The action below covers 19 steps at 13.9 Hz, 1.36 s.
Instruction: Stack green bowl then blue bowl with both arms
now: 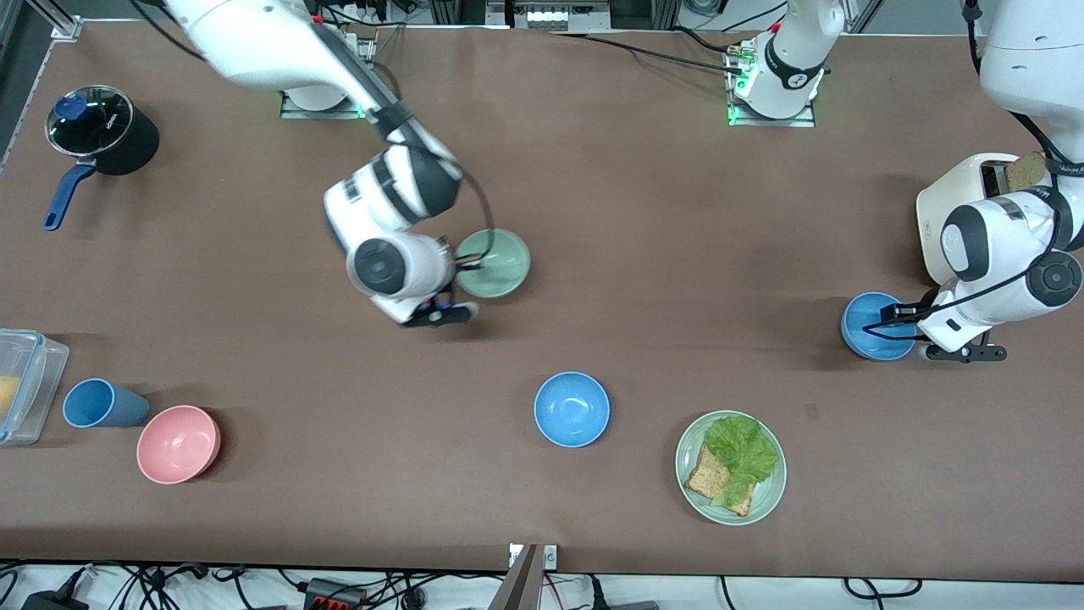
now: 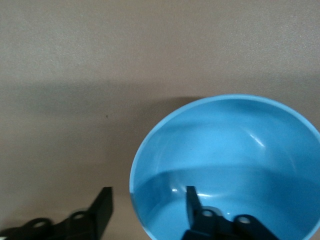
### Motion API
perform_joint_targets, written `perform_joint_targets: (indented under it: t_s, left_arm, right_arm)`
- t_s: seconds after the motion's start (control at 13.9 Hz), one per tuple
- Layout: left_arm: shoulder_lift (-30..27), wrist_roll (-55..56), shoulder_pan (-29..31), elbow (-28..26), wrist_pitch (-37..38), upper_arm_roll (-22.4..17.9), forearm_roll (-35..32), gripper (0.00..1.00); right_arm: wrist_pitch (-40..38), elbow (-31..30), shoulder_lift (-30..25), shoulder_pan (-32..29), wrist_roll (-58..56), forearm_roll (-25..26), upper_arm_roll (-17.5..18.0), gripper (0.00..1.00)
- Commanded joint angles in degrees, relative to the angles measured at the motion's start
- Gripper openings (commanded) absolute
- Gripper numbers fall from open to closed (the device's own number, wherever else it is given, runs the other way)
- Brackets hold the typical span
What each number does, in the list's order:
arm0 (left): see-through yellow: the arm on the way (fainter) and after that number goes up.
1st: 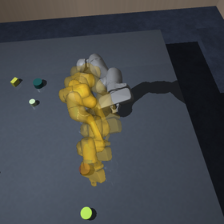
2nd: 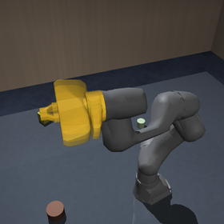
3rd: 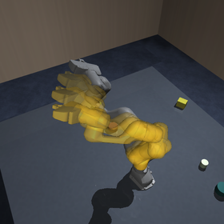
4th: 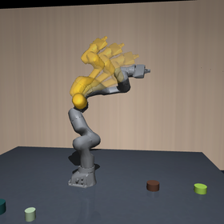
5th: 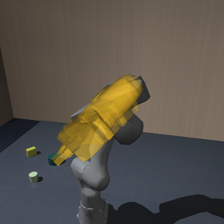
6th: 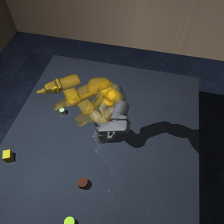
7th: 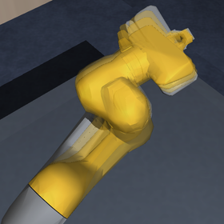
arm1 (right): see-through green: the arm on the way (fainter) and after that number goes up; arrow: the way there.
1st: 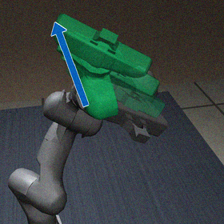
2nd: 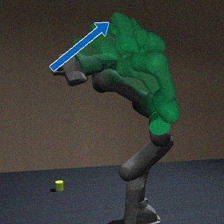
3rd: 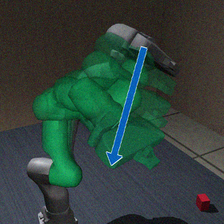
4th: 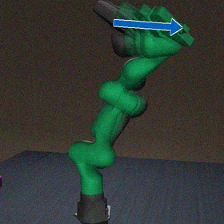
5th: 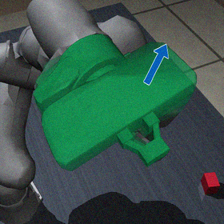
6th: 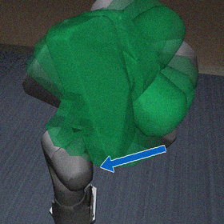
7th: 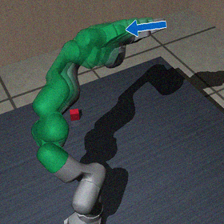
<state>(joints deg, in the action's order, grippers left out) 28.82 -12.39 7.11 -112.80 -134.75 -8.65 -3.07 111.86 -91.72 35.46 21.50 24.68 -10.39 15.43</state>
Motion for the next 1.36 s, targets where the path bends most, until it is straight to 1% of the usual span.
perform_joint_targets:
  t_s: [0.0, 0.22, 0.29, 0.36, 0.43, 0.5, 0.57, 0.72, 0.79, 0.93, 1.01, 1.15, 1.22, 1.29]
  left_arm:
    - [-0.43, -1.67, 0.18, 0.48, 0.45, 0.22, 1.40, 0.24]
    - [-1.39, -1.76, 1.06, 0.13, 1.41, 1.71, 1.40, 0.04]
    - [-1.75, -1.76, 1.41, 0.13, 2.02, 1.88, 1.40, 0.01]
    - [-2.36, -1.76, 1.41, 0.13, 2.99, 1.89, 1.40, 0.01]
    - [-2.80, -1.59, 1.32, 0.13, 4.39, 2.76, 1.49, 0.01]
    - [-4.28, -1.06, 1.41, 0.13, 6.75, 3.81, 1.49, 0.01]
    - [-5.86, -0.54, 1.32, 0.21, 9.56, 4.69, 1.49, 0.01]
    - [-8.85, 1.22, 1.32, 0.21, 13.96, 6.62, 2.80, 0.01]
    - [-10.35, 1.58, 1.32, 0.13, 16.25, 7.33, 3.85, 0.01]
    - [-12.99, 2.45, 1.24, 0.13, 20.20, 9.43, 7.18, 0.01]
    - [-14.13, 4.98, 1.23, 0.13, 22.05, 10.92, 7.98, 0.01]
    - [-16.94, 12.01, 1.23, 0.13, 25.22, 16.01, 8.08, 0.01]
    - [-18.00, 13.95, 1.23, 0.04, 26.10, 18.30, 8.17, 0.01]
    - [-19.14, 16.58, 1.23, 0.04, 26.46, 21.45, 8.34, 0.00]
  right_arm:
    - [4.84, 0.66, 2.23, 4.40, 3.08, -2.53, -0.66, 0.00]
    - [8.01, 0.40, 5.84, 7.58, 4.41, -2.00, -0.66, 0.00]
    - [8.28, 0.40, 6.28, 8.11, 4.41, -2.17, -0.66, 0.00]
    - [8.20, 0.31, 6.46, 8.12, 5.11, -1.91, -0.66, 0.00]
    - [8.02, 0.31, 6.46, 8.12, 5.55, -1.91, -0.66, 0.10]
    - [7.76, 0.31, 6.29, 7.86, 6.68, -2.17, -0.75, 0.68]
    - [7.76, 1.01, 5.85, 7.68, 9.48, -1.83, -0.75, 1.00]
    - [5.49, 3.21, 2.70, 6.72, 14.93, -1.73, -0.84, 1.00]
    - [2.34, 4.95, 0.68, 6.01, 15.74, -1.65, -1.10, 1.00]
    - [-4.77, 9.52, -2.40, 4.87, 15.75, -0.25, -3.81, 1.00]
    - [-7.59, 11.72, -3.72, 4.17, 15.40, 1.15, -5.30, 1.00]
    - [-10.51, 14.19, -5.83, 2.15, 14.26, 5.54, -7.59, 1.00]
    - [-11.57, 14.55, -7.15, 0.31, 14.25, 6.69, -8.39, 1.00]
    - [-11.75, 14.55, -8.12, -1.79, 14.17, 6.96, -9.35, 1.00]
